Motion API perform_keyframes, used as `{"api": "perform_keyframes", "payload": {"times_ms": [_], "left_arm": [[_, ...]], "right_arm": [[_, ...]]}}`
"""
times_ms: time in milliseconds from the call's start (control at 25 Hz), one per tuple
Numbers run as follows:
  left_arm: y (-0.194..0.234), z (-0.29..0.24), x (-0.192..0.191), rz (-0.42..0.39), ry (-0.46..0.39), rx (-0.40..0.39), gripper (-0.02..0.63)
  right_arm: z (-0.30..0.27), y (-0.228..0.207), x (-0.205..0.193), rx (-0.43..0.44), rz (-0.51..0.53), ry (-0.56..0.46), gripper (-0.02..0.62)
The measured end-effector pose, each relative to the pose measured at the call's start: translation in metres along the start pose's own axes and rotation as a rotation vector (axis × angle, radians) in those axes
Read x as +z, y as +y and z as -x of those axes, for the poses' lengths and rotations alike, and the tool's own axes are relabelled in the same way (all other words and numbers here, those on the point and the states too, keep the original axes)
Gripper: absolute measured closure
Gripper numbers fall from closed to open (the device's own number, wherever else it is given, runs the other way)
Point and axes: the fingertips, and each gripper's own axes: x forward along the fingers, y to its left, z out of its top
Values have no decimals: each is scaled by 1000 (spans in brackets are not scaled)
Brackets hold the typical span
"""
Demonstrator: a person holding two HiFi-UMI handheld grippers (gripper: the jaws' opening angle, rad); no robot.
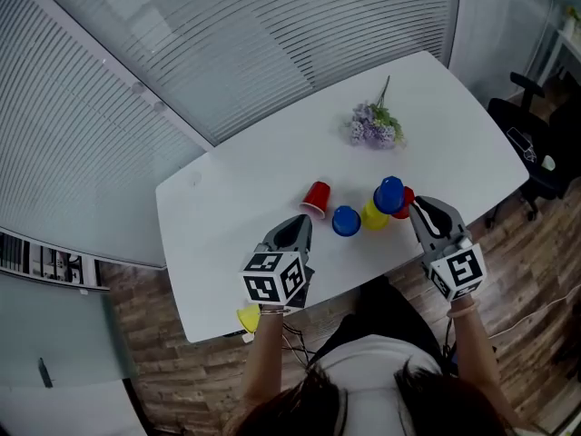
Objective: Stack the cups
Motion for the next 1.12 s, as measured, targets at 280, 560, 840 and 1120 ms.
{"api": "perform_keyframes", "payload": {"times_ms": [280, 560, 840, 1120], "left_arm": [[15, -17, 10, -12, 57, -7, 586], [27, -42, 24, -30, 128, -32, 555], [36, -74, 23, -45, 257, -82, 512], [48, -100, 13, -34, 418, -134, 468]], "right_arm": [[-1, -11, 11, -11, -1, -9, 565], [-7, -31, 13, -39, -29, -13, 568], [-19, -52, 12, -58, -44, -12, 568], [-29, -74, 5, -101, -59, 5, 568]]}}
